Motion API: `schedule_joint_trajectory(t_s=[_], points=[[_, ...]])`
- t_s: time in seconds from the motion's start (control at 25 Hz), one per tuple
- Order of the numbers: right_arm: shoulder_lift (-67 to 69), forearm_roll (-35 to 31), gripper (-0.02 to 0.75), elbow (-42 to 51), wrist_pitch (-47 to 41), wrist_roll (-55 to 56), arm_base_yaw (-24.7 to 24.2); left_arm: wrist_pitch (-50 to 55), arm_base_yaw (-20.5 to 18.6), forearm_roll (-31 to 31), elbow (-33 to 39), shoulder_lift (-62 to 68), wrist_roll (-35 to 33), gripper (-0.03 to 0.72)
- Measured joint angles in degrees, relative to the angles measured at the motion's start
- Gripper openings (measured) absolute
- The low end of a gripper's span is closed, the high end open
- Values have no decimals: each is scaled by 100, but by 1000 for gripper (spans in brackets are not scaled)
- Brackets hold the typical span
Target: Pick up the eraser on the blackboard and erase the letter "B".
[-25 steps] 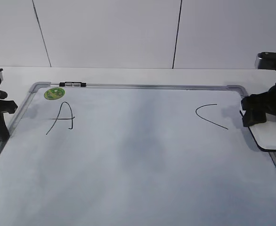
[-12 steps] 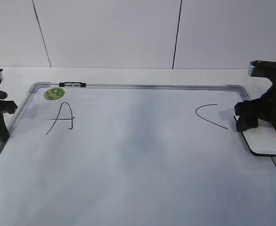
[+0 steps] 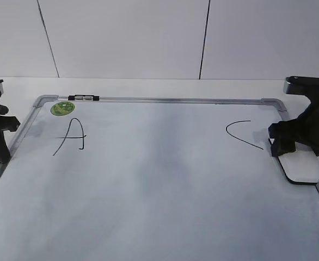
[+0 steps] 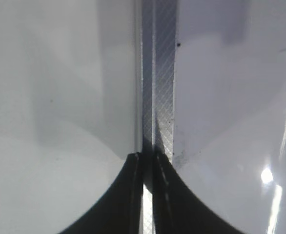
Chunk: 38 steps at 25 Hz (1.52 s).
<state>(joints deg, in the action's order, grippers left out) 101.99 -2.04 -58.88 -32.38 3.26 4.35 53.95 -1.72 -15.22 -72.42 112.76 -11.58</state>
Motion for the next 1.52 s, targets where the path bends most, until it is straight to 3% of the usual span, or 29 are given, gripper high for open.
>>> schedule_joint_trajectory(t_s=[0.76,1.04,1.52], points=[[8,0,549,0,-93,-58,0,12,0,0,0,0,0,14],[22,-51,601,0,-513,-65,0,14,0,0,0,0,0,14],[22,-50,600,-645,-1668,-65,0,37,0,0,0,0,0,14]])
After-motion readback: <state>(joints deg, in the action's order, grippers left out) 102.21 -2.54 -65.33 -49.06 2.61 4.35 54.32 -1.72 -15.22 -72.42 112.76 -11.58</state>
